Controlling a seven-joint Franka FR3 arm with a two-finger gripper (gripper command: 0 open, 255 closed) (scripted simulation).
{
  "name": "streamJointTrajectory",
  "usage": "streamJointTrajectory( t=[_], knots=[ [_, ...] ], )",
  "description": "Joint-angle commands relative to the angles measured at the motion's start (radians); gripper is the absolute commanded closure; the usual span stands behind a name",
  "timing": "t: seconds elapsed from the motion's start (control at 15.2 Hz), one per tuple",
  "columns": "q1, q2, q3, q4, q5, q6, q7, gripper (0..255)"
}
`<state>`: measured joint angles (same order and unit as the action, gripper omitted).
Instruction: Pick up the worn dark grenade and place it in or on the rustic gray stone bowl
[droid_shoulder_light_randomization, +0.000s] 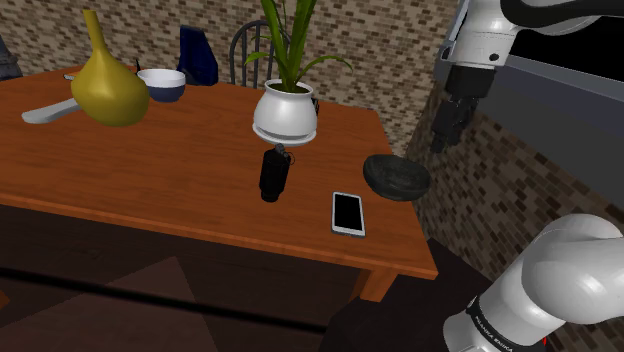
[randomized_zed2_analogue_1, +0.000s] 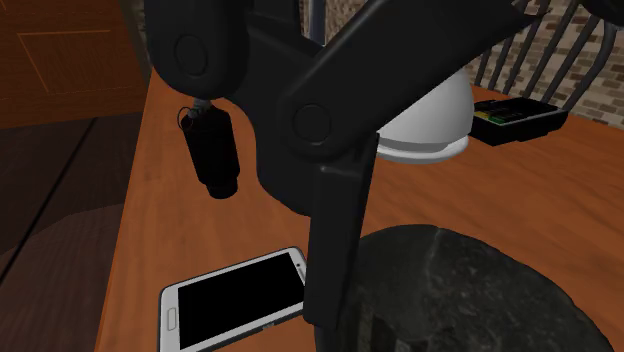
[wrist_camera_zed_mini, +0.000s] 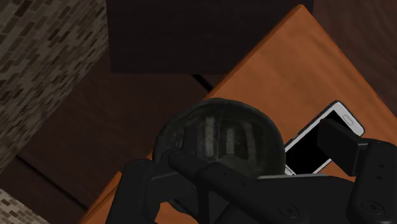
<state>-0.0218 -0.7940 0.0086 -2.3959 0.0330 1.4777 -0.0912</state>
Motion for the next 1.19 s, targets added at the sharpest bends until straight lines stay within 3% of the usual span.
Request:
streamJointTrajectory(
  t=[0.0,0.59,1.12],
  knots=[
    [0.0,0.0,0.0,0.0,0.0,0.0,0.0,0],
    [0.038,0.245,0.183,0.157,0.104,0.081,0.231,0],
    [0.055,0.52,0.323,0.381,0.109,0.124,0.442,0]
  ],
)
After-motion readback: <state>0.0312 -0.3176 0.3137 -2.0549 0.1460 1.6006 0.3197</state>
